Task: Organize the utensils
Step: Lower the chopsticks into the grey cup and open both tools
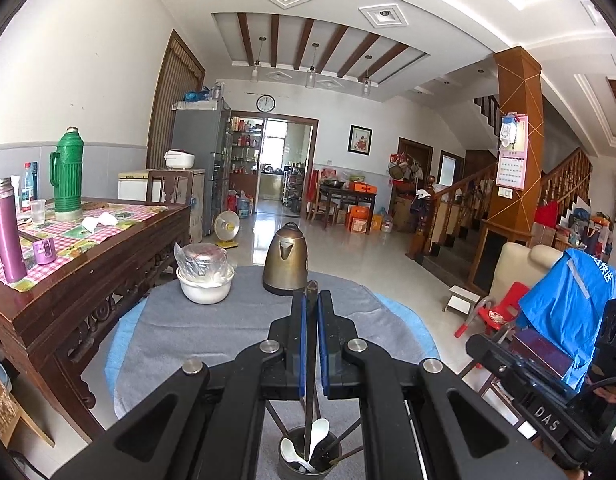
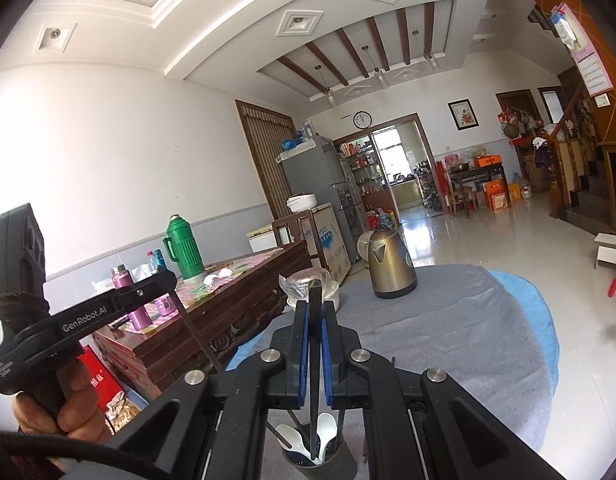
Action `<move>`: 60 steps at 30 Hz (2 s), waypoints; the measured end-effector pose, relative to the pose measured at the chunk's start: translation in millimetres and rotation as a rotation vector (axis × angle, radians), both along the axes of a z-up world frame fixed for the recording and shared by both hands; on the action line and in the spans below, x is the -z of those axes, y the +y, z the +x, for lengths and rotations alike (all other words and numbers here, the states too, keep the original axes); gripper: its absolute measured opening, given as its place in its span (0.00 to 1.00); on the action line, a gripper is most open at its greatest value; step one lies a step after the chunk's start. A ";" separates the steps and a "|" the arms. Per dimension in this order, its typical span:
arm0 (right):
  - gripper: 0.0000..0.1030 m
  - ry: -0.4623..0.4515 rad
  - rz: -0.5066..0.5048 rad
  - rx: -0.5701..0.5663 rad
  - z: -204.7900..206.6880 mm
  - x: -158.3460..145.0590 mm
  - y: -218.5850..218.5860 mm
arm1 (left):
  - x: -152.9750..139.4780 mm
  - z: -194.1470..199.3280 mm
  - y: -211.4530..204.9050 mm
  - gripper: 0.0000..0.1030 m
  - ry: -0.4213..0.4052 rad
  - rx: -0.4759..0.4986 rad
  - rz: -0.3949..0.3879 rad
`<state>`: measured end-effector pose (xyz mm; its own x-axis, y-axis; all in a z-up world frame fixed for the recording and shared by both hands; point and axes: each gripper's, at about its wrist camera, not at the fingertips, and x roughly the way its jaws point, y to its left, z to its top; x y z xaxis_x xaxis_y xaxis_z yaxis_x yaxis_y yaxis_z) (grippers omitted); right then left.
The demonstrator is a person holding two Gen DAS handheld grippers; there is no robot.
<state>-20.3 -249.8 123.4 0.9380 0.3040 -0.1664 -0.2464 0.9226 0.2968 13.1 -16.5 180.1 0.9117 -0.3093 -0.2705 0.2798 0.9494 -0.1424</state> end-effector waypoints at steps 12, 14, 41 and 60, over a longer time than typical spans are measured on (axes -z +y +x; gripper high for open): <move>0.06 0.018 -0.014 0.004 8.5 14.3 11.9 | 8.5 2.4 -4.8 0.05 -0.015 -0.015 0.005; 0.06 0.023 -0.015 0.005 7.8 16.6 13.1 | 10.9 1.5 -6.8 0.05 -0.017 -0.017 0.005; 0.06 0.036 -0.051 0.011 8.4 23.4 19.3 | 33.4 11.6 -15.8 0.05 0.001 -0.053 0.007; 0.06 0.081 -0.052 -0.013 14.6 27.0 21.7 | 37.1 11.1 -15.1 0.05 0.043 -0.033 0.021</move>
